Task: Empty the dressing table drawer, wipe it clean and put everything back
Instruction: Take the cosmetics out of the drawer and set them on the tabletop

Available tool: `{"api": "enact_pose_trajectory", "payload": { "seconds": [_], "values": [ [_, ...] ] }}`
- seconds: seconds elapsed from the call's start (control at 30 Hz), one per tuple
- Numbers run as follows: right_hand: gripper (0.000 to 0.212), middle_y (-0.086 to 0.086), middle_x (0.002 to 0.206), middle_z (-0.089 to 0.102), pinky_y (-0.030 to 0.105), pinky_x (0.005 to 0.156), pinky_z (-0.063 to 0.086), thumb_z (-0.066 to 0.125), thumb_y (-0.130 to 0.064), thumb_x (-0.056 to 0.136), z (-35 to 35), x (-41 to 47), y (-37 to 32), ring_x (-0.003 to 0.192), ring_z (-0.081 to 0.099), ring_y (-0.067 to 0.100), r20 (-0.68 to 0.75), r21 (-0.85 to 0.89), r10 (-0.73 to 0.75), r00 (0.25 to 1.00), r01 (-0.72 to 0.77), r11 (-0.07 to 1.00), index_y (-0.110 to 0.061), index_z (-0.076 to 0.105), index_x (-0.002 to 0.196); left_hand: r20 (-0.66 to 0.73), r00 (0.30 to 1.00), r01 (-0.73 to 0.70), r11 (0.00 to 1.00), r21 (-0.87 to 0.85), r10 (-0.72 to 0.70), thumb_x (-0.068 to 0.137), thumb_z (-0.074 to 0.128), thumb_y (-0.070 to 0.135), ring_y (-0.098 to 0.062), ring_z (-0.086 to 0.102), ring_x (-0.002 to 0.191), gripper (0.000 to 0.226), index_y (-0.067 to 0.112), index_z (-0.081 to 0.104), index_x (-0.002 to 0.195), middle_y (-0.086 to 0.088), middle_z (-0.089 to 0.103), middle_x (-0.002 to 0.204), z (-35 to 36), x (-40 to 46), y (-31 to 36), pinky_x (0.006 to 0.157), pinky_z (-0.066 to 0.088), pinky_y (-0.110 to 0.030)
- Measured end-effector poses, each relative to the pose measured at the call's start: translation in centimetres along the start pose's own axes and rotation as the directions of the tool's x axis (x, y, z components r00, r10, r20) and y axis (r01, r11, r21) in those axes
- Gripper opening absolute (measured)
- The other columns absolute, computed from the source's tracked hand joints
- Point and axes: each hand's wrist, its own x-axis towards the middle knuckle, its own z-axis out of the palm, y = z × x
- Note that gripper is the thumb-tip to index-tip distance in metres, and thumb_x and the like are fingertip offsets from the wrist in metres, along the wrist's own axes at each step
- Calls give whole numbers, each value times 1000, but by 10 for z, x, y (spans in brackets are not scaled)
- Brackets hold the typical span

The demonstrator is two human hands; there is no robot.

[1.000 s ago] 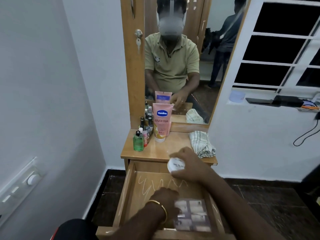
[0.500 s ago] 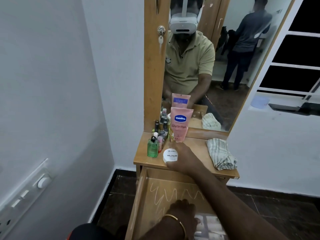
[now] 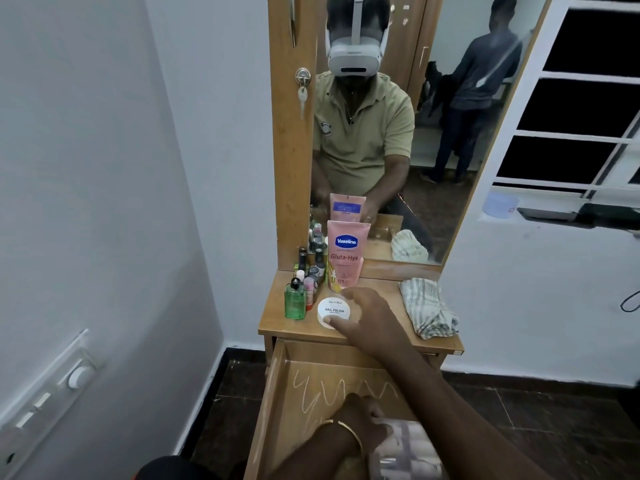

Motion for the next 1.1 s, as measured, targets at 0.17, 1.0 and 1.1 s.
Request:
{"api": "enact_pose_trajectory", "payload": {
  "seconds": [0.17, 1.0, 1.1],
  "values": [
    [47, -10, 117, 62, 27, 84, 50, 80, -43, 76, -31, -34, 19, 103, 57, 5, -100, 171, 84, 991, -66, 983, -27, 64, 118, -2, 997, 77, 970, -232, -80, 89, 69, 12, 8, 54, 49, 18, 22, 62, 75, 18, 60, 52, -27, -35, -9, 52, 46, -11],
    [14, -6, 87, 73, 49, 79, 59, 75, -21, 83, -12, -111, 49, 83, 71, 17, -262, 653, 543, 798, -268, 708, -27, 65, 90, -230, 863, -121, 259, -958, -449, 93, 61, 4, -14, 56, 43, 13, -7, 62, 101, -14, 65, 61, -59, -61, 50, 57, 61, -34],
    [12, -6, 88, 73, 49, 81, 59, 76, -21, 83, -10, -101, 59, 82, 72, 18, -276, 634, 540, 795, -272, 724, -26, 67, 89, -233, 854, -115, 269, -956, -465, 92, 64, 4, -14, 60, 42, 16, -8, 62, 103, -14, 66, 61, -59, -50, 49, 55, 61, -32]
  ]
}}
